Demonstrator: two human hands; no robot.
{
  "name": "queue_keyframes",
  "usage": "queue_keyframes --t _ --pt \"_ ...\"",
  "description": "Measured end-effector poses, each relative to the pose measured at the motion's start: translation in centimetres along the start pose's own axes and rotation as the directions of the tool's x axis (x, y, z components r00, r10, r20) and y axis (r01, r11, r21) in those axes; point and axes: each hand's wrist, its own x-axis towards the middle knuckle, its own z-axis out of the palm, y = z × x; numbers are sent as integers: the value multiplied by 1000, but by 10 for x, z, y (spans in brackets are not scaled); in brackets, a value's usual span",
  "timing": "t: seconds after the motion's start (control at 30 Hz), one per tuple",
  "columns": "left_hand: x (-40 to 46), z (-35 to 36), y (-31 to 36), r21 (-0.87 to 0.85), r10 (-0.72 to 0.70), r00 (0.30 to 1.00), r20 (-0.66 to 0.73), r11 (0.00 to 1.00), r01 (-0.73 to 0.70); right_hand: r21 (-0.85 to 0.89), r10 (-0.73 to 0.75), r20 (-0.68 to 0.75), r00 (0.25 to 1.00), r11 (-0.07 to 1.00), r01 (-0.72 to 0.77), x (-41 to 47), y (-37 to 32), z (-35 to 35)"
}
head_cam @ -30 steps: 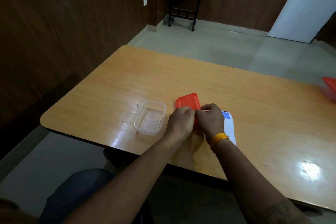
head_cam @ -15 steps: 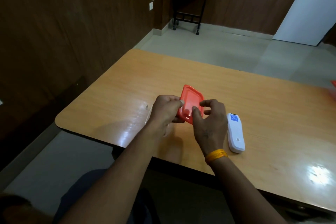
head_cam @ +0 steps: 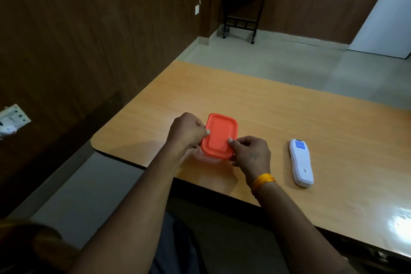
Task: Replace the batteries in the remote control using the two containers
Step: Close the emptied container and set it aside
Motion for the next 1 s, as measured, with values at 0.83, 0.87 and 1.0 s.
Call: queue_keyframes --t 0.83,0.87,1.0 --pt "17 -3 -11 336 -25 1000 -6 942 26 -76 34 30 999 997 -31 1 4 23" --pt "17 -1 -11 350 -13 1000 -8 937 15 -69 51 43 998 997 -48 1 3 23" --pt "15 2 -11 313 24 1000 -15 950 -18 -64 27 54 998 998 -24 1 6 19"
